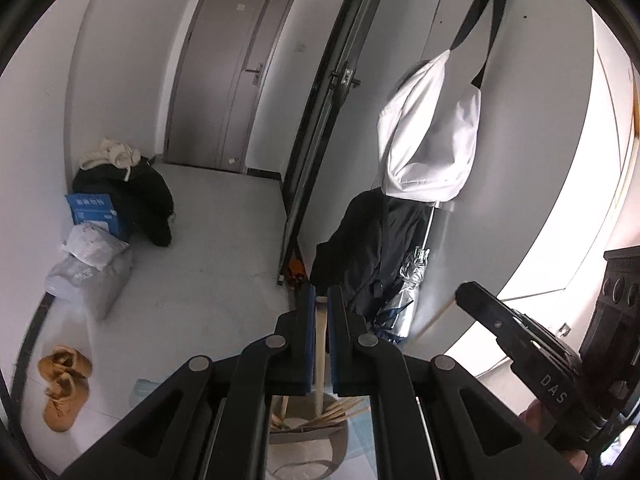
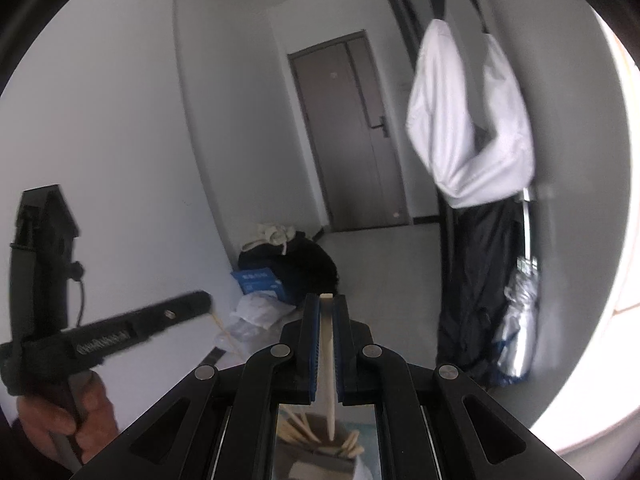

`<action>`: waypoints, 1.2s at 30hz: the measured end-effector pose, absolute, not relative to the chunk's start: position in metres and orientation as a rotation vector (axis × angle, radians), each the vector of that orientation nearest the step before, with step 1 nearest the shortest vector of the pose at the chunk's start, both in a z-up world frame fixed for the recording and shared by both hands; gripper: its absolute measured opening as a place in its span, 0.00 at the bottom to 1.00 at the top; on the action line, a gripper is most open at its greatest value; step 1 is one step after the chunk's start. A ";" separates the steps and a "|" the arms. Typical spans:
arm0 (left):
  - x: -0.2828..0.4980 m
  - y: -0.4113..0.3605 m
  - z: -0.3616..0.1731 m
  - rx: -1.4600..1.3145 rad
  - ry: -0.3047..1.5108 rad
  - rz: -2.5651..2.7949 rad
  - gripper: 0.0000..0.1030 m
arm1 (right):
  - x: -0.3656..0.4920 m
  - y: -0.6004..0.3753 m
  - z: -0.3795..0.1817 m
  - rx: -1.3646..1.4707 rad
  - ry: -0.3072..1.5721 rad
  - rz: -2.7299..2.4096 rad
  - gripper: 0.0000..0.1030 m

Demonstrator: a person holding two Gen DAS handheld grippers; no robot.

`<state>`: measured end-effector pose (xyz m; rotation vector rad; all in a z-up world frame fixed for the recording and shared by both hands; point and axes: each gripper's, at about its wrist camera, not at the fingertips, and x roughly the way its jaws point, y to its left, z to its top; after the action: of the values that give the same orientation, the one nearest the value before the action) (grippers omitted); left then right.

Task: Organize utensils
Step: 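Lower both chopsticks into the holder compartments and open both grippers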

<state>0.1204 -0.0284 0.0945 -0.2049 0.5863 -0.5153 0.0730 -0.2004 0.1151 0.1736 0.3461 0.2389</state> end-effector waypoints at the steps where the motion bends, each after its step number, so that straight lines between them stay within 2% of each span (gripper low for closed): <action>1: 0.124 -0.027 0.089 -0.215 0.597 -0.516 0.02 | 0.077 -0.200 0.111 0.166 0.350 0.239 0.05; 9: 0.140 -0.020 0.064 -0.223 0.620 -0.519 0.02 | 0.097 -0.188 0.082 0.101 0.382 0.261 0.05; 29: 0.146 -0.035 0.022 -0.152 0.731 -0.548 0.02 | 0.107 -0.186 0.008 0.138 0.548 0.285 0.08; 30: 0.147 -0.037 0.022 -0.144 0.744 -0.564 0.04 | 0.106 -0.188 0.008 0.148 0.549 0.284 0.08; 32: 0.148 -0.041 0.017 -0.128 0.796 -0.600 0.20 | 0.102 -0.194 0.008 0.177 0.544 0.264 0.08; 34: 0.149 -0.041 0.013 -0.137 0.824 -0.585 0.30 | 0.097 -0.200 0.009 0.196 0.536 0.247 0.08; 35: 0.148 -0.039 0.013 -0.145 0.830 -0.574 0.40 | 0.092 -0.204 0.010 0.202 0.528 0.232 0.08; 36: 0.147 -0.037 0.013 -0.155 0.833 -0.565 0.46 | 0.089 -0.206 0.011 0.207 0.523 0.218 0.10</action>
<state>0.1470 -0.0368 0.0133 -0.1551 0.8330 -0.5653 0.0890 -0.2058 0.0108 0.2074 0.5233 0.2176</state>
